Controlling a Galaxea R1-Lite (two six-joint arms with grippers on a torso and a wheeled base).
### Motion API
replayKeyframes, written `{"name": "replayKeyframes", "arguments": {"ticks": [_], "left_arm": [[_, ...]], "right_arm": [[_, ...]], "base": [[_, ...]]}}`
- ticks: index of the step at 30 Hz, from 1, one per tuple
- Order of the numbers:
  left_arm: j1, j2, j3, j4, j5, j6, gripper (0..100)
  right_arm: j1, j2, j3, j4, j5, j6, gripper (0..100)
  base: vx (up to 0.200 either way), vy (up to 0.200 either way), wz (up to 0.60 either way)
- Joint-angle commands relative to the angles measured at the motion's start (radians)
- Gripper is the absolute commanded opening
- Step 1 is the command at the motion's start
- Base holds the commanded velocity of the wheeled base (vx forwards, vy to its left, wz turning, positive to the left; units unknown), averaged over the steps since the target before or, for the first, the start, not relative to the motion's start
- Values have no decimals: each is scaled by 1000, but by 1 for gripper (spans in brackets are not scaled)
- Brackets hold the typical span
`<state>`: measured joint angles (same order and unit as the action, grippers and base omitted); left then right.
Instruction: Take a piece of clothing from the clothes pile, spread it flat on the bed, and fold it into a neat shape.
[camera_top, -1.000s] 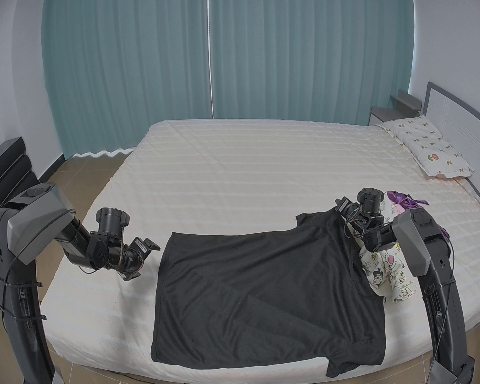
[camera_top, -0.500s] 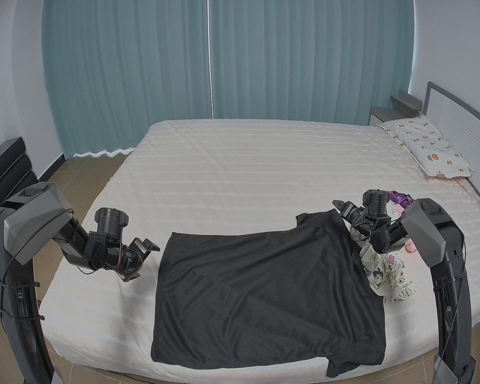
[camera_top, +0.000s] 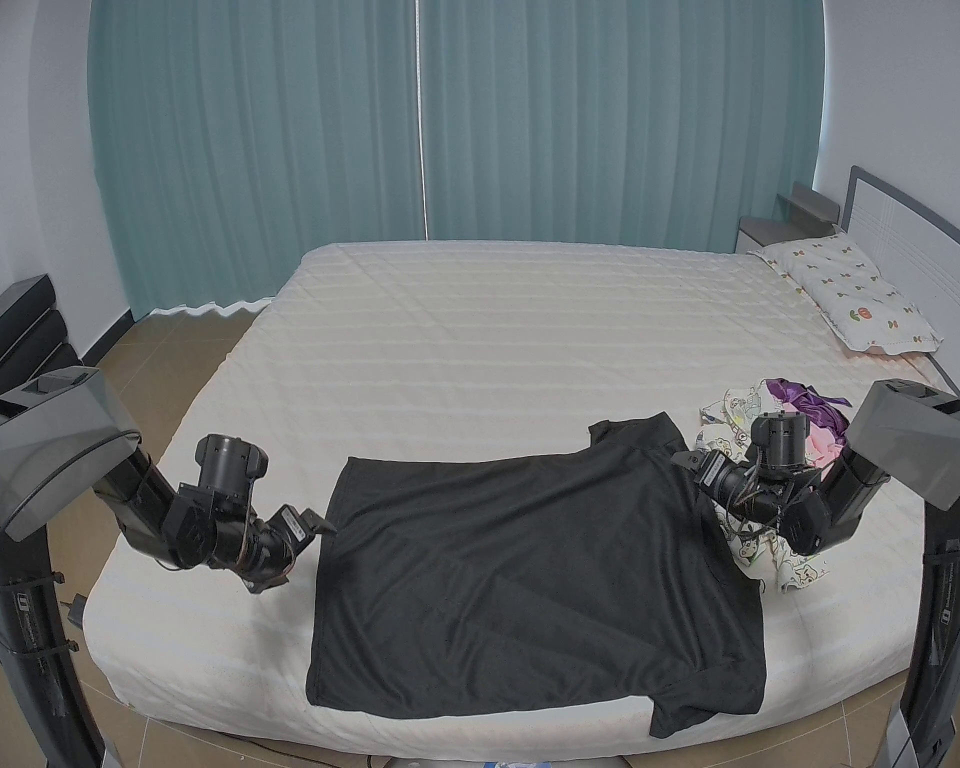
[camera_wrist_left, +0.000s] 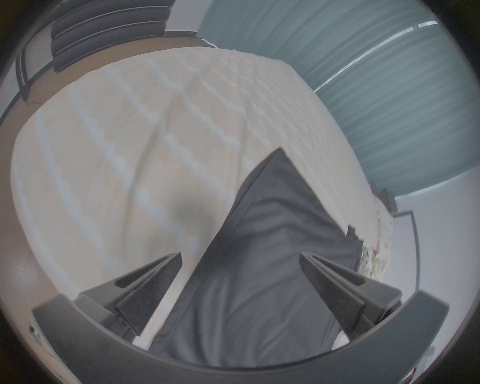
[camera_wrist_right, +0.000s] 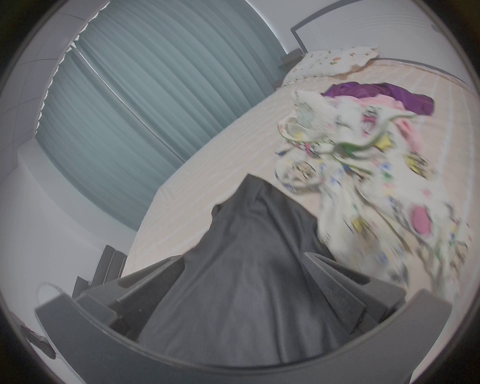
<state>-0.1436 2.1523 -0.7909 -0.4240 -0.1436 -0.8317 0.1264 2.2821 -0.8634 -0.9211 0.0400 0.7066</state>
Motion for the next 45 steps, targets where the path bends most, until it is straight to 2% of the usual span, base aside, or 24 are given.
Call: {"name": "replayKeyframes", "arguments": {"ticks": [1, 5, 11, 18, 21, 24, 26, 29, 41, 44, 45], "left_arm": [[-62, -92, 279, -127, 2, 117, 100], [-106, -94, 389, -229, 16, 148, 100], [-148, -85, 447, -254, 22, 197, 100], [-244, -9, 466, -282, 136, 190, 100], [-261, 17, 498, -360, 162, 190, 100], [-283, 35, 506, -383, 174, 192, 100], [-298, 61, 498, -389, 233, 192, 100], [-314, 78, 501, -391, 266, 194, 100], [-363, 80, 504, -389, 280, 183, 100], [-363, 72, 504, -389, 277, 144, 100], [-363, 63, 507, -389, 274, 117, 100]], "right_arm": [[13, -181, 254, -119, 6, 57, 100], [15, -171, 331, -209, 9, 60, 100], [13, -168, 359, -222, 9, 60, 100], [-7, -181, 388, -223, 9, 62, 100], [-22, -181, 405, -225, 17, 62, 100], [-28, -182, 419, -228, 32, 62, 100], [-39, -182, 437, -246, 46, 62, 100], [-45, -182, 457, -271, 52, 62, 100], [-47, -184, 475, -274, 54, 57, 100], [-47, -197, 495, -272, 63, 53, 100], [-48, -201, 506, -272, 86, 53, 100]], "base": [[0, 0, 0], [0, 0, 0], [0, 0, 0], [0, 0, 0], [0, 0, 0], [0, 0, 0], [0, 0, 0], [0, 0, 0], [0, 0, 0], [0, 0, 0], [0, 0, 0]]}}
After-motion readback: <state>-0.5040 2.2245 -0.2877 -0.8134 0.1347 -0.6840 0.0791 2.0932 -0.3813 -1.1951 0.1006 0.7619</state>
